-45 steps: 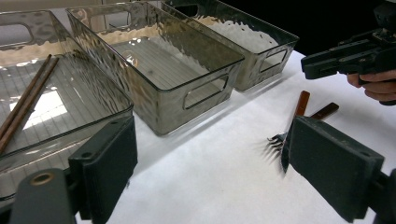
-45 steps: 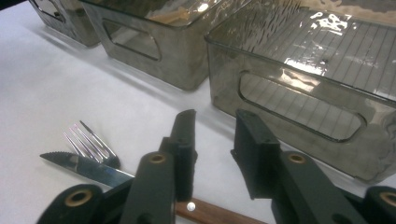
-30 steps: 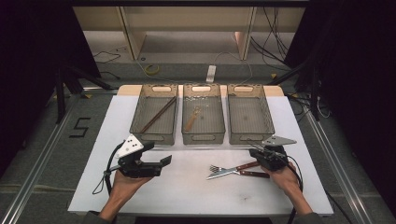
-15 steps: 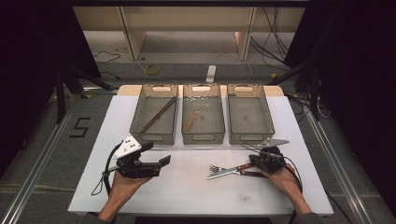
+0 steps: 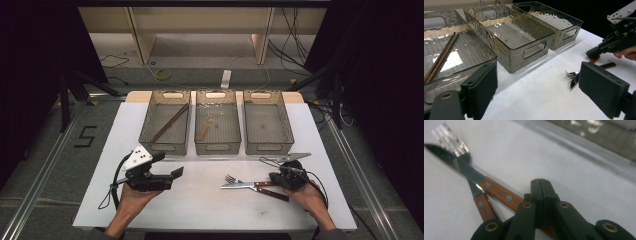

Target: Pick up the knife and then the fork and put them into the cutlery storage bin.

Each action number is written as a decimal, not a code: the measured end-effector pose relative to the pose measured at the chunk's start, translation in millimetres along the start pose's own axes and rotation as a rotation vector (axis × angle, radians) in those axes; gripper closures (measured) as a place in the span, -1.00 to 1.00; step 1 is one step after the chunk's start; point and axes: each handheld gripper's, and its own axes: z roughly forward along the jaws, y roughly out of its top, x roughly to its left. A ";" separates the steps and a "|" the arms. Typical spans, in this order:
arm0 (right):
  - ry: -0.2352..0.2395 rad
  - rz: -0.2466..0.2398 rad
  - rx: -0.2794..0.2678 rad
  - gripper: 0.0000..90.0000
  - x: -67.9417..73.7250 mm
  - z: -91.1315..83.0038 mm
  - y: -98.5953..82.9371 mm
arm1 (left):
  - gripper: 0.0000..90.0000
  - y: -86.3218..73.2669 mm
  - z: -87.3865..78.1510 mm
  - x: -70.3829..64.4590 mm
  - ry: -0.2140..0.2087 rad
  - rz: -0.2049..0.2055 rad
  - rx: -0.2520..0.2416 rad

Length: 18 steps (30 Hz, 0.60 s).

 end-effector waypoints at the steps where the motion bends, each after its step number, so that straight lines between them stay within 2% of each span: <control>1: 0.004 -0.005 0.009 1.00 1.7 -1.0 -2.4 | -0.67 0.1 -0.2 0.2 -0.001 0.001 -0.001; 8: 0.040 -0.031 0.036 1.00 14.4 -11.9 -17.2 | -0.67 0.7 -0.4 -0.5 -0.010 0.002 -0.013; 15: 0.072 -0.075 0.065 1.00 28.0 -16.4 -20.2 | -0.67 1.2 0.0 0.0 -0.012 0.001 -0.021; 18: 0.071 -0.093 0.068 1.00 33.1 -18.3 -20.5 | -0.67 1.3 -1.0 -0.1 -0.015 -0.005 -0.027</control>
